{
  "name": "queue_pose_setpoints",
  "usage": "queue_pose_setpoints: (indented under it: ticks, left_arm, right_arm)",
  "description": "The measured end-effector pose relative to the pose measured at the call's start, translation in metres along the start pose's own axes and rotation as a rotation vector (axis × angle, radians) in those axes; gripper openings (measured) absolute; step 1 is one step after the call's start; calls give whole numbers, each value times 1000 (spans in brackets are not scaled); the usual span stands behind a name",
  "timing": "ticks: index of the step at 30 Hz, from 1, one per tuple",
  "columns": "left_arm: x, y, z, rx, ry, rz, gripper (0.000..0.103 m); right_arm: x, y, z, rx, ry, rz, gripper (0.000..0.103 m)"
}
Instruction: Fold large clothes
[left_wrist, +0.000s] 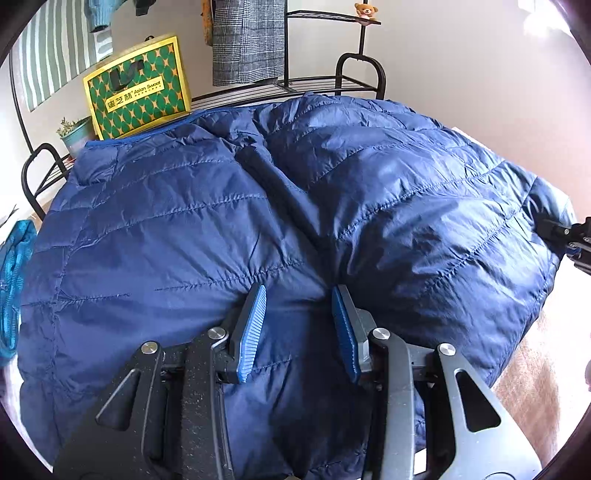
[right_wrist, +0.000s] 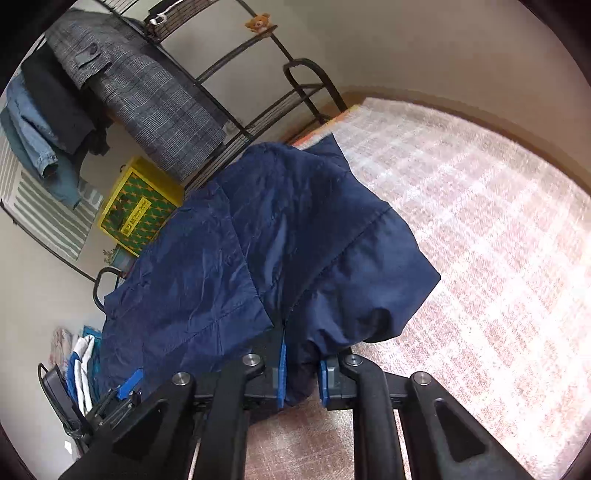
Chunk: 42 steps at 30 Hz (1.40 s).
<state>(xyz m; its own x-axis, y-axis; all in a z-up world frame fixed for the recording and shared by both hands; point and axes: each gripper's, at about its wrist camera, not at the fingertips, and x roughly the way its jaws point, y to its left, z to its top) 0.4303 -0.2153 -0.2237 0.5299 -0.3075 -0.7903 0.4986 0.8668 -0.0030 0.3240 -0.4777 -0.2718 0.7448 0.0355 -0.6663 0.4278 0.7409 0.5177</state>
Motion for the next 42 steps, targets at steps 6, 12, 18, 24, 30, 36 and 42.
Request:
queue_pose_setpoints:
  ticks: [6,12,18,24,30,36,42]
  left_arm:
    - [-99,28,-2,-168,-57,-87,38]
    - [-217,78,-53,-418,-161,-211,38]
    - [-248,155,-109,-682,-204,-135,38]
    - [-272,215,-127,-835,-304,-65,38]
    - [-279,244,-138,-892,-328,-54,38]
    - [-281,286,-155,-1005,-347,-19,38]
    - [-284,301,-163,-1007,-356,15,38]
  right_arm:
    - [-46,65,13,-231,-91,-62,8]
    - [-68,137,10,-453,-137,-105,8]
    - [-81,216,-9,-674,-177,-110,7]
    - [-77,308,-56,-918,-183,-56,7]
    - [-34,380,-123,-1051,-87,65,8]
    - [38,401,-203,-1097,169,195,7]
    - [71,389,-238,-1101,252,168,7]
